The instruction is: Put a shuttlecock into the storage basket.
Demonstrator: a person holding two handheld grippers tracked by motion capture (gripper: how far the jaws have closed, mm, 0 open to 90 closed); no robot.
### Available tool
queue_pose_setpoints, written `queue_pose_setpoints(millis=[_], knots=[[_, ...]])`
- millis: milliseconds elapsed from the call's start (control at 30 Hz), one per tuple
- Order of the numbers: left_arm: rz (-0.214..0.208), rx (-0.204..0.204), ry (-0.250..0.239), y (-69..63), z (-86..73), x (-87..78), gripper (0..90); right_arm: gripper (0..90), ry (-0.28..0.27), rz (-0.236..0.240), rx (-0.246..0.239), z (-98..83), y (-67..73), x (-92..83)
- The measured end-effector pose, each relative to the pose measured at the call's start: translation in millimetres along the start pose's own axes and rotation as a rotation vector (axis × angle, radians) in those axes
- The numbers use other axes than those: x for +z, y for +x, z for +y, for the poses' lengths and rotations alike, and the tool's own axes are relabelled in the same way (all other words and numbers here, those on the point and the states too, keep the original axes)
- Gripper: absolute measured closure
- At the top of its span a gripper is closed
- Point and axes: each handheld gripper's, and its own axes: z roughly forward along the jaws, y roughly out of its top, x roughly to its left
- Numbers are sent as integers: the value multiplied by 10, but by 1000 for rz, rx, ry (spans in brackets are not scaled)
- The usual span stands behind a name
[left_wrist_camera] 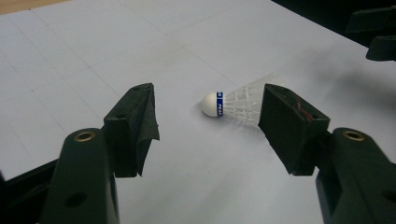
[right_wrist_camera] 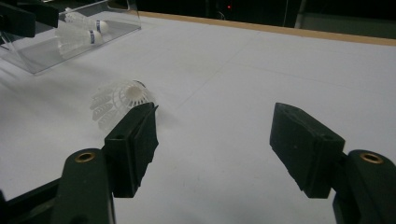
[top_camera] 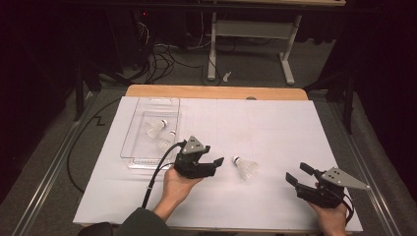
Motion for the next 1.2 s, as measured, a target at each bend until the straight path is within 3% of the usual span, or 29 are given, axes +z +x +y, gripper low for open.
queue_pose_setpoints(millis=[1200], knots=[[-46,32,56,-147,129,188,374,327,1,3,-2,0,0,4]])
